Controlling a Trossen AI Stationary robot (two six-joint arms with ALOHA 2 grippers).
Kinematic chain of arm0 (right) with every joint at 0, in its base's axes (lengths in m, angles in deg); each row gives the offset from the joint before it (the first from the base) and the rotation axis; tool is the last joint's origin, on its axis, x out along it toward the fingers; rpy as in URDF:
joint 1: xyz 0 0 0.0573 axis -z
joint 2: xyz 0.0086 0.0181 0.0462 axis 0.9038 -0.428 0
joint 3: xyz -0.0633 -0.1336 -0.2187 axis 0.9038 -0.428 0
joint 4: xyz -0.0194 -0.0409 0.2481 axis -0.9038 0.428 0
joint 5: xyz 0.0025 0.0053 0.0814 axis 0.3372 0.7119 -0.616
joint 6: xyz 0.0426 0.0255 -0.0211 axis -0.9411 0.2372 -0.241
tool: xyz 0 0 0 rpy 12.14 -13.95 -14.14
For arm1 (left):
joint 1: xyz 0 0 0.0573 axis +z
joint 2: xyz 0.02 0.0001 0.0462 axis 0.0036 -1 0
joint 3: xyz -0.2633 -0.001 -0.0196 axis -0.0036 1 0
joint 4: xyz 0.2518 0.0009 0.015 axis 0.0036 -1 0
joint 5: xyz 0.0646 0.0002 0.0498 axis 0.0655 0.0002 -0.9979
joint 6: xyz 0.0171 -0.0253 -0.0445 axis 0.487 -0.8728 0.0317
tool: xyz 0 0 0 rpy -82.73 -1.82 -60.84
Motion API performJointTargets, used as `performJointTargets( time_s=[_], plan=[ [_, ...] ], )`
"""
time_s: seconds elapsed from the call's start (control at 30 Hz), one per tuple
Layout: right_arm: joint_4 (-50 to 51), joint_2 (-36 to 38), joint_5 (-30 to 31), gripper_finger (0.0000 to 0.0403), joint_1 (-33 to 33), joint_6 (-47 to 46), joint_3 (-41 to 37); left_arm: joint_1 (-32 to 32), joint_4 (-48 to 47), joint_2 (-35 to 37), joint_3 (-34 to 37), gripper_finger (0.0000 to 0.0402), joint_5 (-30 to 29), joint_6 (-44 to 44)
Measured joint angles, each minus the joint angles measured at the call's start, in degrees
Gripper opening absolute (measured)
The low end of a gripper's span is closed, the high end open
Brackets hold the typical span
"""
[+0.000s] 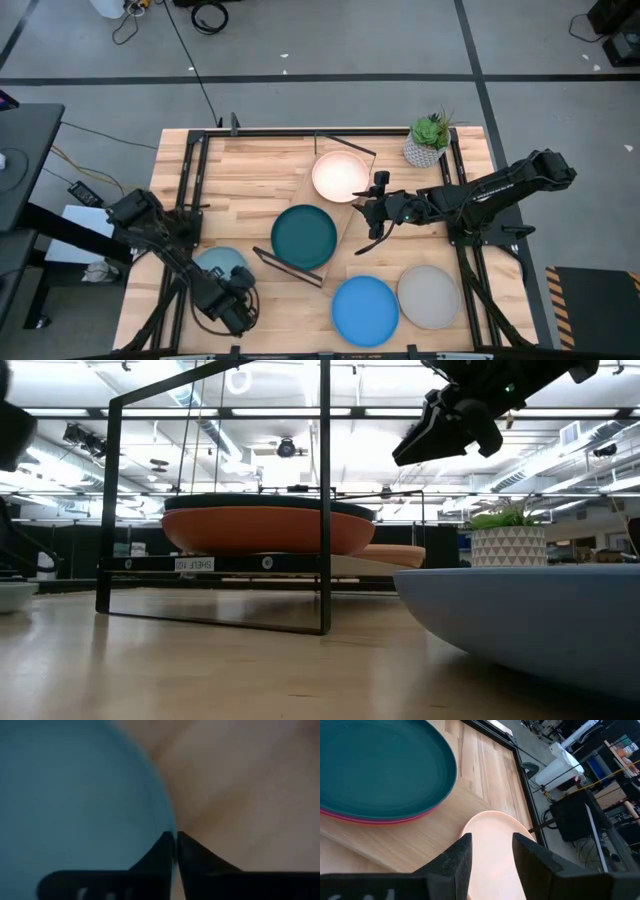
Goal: Place and stack plates onto a shelf
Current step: Stack the light blue plate on top of the white plate on the shelf
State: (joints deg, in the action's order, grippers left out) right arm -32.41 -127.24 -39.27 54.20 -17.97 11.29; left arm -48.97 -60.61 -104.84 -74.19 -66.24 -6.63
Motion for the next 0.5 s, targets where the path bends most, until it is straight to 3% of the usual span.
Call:
performJointTargets(
  time_s=[0.1,0.27,0.5],
  plan=[
    [0.0,0.0,-0.01,0.0146,0.0,0.0,0.0,1.91,1.59,2.79,-0.12,0.0017,6.52,4.71],
    [0.05,0.0,-0.01,0.0146,0.0,-0.94,0.0,3.94,2.23,9.45,-6.39,0.0017,12.68,16.0],
    [0.87,0.0,-0.01,0.0146,0.0,-2.9,0.0,4.29,7.23,18.25,-19.36,0.0017,12.11,32.57]
  ],
)
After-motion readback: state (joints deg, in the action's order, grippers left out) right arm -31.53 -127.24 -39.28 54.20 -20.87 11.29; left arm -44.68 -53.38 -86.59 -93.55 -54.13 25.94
